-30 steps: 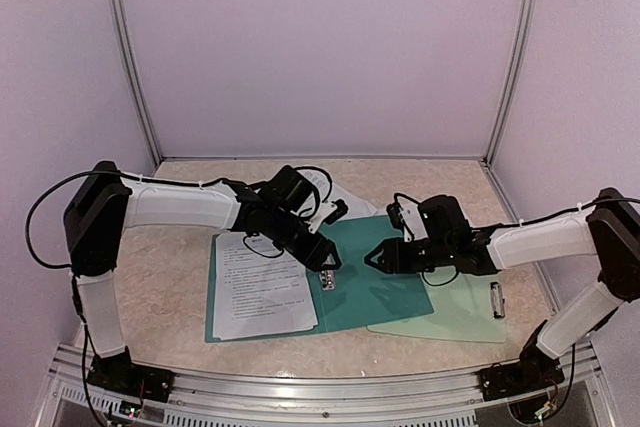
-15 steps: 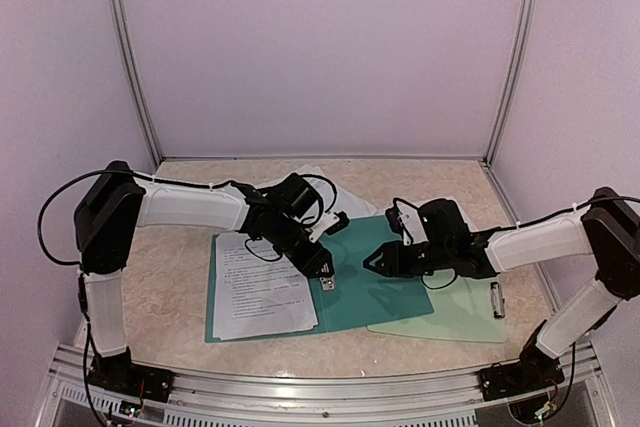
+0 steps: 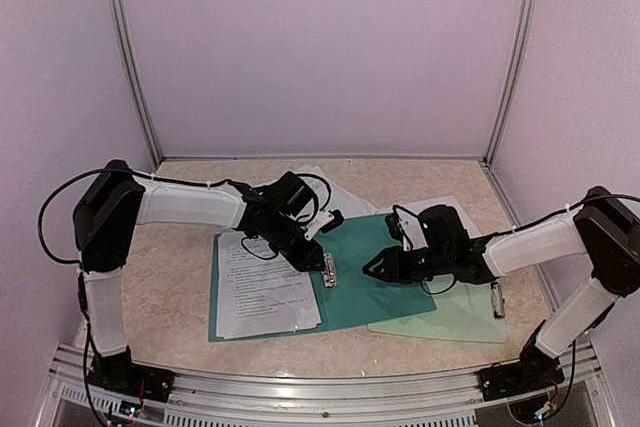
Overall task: Put the files into the folder
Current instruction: Open the spring clip on the folder.
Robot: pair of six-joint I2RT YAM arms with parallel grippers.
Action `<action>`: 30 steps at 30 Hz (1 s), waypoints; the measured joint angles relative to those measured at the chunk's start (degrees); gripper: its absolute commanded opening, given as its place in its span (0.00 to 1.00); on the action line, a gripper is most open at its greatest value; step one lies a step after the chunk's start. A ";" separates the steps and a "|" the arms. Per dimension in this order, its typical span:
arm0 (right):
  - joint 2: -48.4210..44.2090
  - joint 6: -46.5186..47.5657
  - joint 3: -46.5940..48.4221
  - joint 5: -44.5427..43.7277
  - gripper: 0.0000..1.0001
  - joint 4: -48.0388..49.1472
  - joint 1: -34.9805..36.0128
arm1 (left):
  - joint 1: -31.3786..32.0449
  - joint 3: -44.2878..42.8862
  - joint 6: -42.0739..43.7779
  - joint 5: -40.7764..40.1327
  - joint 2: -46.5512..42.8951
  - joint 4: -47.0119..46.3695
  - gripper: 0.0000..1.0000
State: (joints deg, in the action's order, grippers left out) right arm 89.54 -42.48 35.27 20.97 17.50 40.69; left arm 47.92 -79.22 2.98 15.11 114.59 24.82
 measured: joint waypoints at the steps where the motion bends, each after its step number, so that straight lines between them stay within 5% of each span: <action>1: 0.04 -0.07 0.00 0.07 0.39 0.11 0.00 | -0.20 -0.02 -0.07 0.11 0.00 0.00 0.20; 30: 0.85 -0.68 -0.79 0.72 0.38 1.36 0.00 | -7.65 -10.40 -4.74 7.37 8.59 2.58 0.44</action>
State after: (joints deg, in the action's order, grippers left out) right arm 90.39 -43.16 34.48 21.69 18.85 40.69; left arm 40.27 -89.62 -1.76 22.48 123.17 27.40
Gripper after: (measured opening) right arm 0.383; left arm 0.423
